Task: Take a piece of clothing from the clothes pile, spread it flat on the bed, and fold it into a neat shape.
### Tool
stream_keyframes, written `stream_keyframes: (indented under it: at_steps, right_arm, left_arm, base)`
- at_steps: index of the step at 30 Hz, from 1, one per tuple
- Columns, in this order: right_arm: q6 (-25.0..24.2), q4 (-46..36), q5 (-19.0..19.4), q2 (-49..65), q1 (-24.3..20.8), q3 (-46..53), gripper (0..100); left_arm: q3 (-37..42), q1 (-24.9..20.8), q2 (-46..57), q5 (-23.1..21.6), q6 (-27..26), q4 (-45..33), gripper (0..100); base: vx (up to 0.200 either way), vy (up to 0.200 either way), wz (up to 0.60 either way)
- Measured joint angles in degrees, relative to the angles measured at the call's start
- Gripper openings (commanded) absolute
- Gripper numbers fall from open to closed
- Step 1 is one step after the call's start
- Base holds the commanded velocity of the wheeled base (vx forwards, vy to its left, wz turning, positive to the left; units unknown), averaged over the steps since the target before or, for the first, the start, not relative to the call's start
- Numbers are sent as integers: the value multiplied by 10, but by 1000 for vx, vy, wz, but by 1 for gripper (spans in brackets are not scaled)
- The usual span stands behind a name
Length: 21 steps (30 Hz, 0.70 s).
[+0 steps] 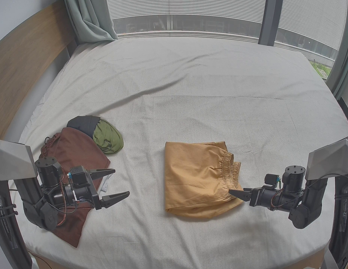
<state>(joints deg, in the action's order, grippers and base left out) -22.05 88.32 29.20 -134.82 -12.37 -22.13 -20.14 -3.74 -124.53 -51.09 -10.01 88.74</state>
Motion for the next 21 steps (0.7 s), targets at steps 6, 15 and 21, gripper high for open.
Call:
stream_keyframes:
  at_steps: [6, 15, 21]
  right_arm:
    - [-4, 0, 0, -25, 2, -12, 100]
    - [-50, 1, 1, -43, -13, -30, 100]
    - [-95, 1, 1, -43, -27, -44, 100]
  left_arm:
    - [2, -1, 0, 0, 0, 0, 100]
    - [2, -1, -1, -1, -3, 0, 100]
    - [3, -2, -1, -1, -3, 0, 100]
  base:
    - [0, 0, 0]
    - [0, 0, 0]
    - [0, 0, 0]
